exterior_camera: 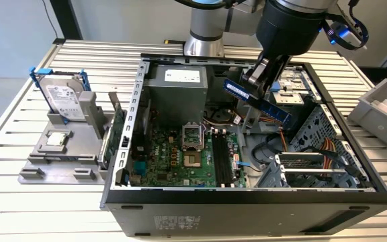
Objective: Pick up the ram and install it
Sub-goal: 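Insert the ram into the slot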
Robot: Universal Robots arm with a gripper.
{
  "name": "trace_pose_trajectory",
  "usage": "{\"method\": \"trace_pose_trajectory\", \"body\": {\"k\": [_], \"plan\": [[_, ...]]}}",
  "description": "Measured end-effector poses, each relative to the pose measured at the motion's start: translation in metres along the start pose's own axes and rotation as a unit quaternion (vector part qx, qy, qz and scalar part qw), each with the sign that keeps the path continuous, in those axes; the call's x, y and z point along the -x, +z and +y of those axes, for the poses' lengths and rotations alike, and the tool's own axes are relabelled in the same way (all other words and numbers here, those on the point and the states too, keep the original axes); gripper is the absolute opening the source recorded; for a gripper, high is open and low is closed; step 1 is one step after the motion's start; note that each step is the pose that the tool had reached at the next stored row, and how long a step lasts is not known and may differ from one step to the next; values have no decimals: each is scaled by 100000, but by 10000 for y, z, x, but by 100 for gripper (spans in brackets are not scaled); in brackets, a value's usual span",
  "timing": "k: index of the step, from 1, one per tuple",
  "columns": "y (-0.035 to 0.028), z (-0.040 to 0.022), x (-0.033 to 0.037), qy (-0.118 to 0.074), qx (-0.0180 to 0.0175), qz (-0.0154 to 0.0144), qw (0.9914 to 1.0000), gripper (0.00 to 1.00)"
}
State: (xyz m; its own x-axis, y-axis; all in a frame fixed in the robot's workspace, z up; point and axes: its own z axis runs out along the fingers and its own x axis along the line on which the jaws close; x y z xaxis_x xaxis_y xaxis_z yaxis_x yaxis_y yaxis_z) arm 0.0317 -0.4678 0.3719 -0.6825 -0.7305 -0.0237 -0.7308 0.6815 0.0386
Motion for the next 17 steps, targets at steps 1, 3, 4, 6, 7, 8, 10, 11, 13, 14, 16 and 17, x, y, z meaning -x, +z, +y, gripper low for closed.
{"method": "trace_pose_trajectory", "body": {"k": [1,3,4,6,7,8,10,11,13,14,16,17], "plan": [[0,0,0,30,3,5,100000,0],[0,0,0,30,8,7,100000,0],[0,0,0,31,7,9,100000,0],[0,0,0,127,8,9,100000,0],[0,0,0,225,9,7,100000,0],[0,0,0,330,3,0,99999,0],[0,0,0,535,-2,-9,99999,0],[0,0,0,644,-3,-15,99998,0],[-1,0,0,849,-11,-15,99996,0],[-1,0,0,952,-13,-19,99995,0],[0,0,0,1151,-17,-29,99993,0],[0,0,0,1254,-20,-35,99992,0]]}}
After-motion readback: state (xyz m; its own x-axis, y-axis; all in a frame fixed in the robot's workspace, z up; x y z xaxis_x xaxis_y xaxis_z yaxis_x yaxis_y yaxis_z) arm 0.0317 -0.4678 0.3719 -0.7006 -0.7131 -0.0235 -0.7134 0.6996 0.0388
